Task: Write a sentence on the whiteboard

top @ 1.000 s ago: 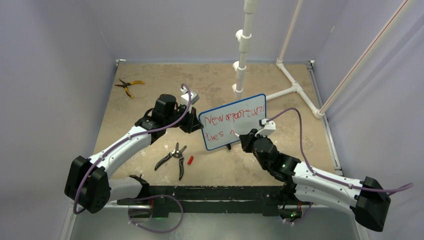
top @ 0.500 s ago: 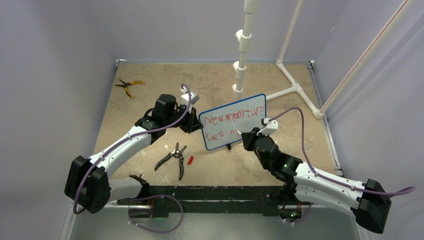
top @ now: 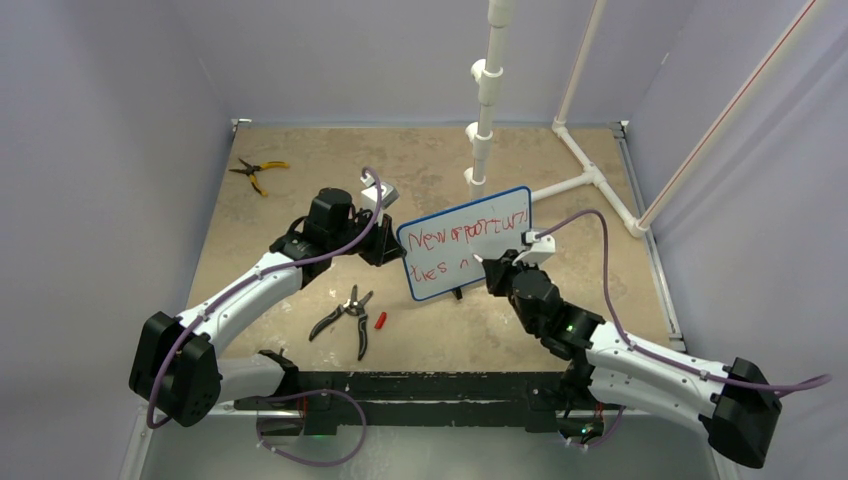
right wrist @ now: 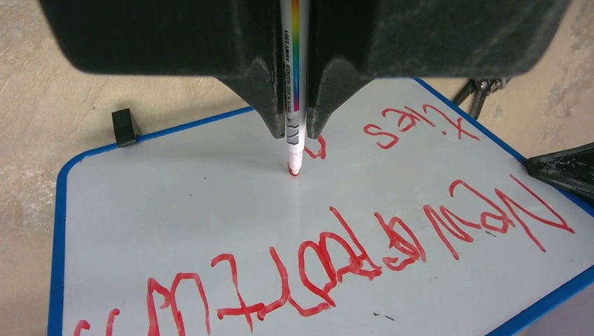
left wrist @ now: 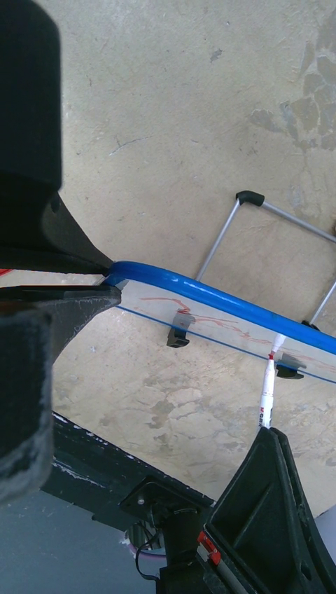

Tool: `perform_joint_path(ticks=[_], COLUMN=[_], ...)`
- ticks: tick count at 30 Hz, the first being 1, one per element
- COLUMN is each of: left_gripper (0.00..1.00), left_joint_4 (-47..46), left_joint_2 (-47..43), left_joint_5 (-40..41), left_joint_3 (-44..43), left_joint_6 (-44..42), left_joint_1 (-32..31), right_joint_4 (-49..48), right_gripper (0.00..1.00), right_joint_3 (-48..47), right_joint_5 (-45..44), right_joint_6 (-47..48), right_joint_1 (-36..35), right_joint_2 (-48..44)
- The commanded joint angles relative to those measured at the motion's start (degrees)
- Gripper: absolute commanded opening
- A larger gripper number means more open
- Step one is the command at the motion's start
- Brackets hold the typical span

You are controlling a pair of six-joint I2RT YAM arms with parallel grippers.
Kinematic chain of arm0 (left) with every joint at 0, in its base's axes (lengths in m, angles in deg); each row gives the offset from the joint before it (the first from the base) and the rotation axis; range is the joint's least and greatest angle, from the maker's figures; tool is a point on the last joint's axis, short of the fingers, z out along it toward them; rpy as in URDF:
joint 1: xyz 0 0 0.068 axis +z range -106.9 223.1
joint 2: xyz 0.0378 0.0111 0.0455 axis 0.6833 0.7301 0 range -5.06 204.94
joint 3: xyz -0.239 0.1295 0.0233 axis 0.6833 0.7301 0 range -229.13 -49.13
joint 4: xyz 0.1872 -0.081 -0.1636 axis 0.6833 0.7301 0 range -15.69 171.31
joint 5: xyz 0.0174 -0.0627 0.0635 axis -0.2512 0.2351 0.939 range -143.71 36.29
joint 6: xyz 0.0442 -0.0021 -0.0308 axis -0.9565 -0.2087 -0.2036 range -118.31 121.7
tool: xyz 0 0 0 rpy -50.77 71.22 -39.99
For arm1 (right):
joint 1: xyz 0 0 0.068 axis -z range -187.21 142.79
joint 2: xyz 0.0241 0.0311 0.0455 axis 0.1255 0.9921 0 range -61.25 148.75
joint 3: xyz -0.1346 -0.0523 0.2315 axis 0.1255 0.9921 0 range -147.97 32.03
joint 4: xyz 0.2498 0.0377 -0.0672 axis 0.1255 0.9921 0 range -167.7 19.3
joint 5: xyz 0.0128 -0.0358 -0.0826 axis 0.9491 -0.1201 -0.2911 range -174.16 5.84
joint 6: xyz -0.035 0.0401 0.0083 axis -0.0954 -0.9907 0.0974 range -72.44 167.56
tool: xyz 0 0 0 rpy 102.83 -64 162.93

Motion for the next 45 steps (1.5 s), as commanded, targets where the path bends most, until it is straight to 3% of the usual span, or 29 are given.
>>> perform_joint_path(ticks=[1, 18, 45], left_gripper=[0.0, 0.0, 0.0], left_joint_4=[-1.9, -2.0, -1.9], left_joint_2=[-0.1, 0.1, 0.1], left_joint_5=[-0.1, -0.5, -0.2], left_joint_3=[-0.2, -0.2, -0.2], left_joint_6=[0.1, 0.3, 0.1], left_joint_1=[0.1, 0.0, 0.1], right_joint_4=[-1.6, 5.0, 1.7], right_gripper=[0.0, 0.0, 0.0], right_joint_3=[-1.1, -0.4, -2.5], right_joint_5=[2.6, 1.2, -4.0], right_joint_6=[-0.7, -6.4, -0.8], right_joint_1=[0.4, 0.4, 0.4], right_joint_2=[0.2, 1.3, -3.0])
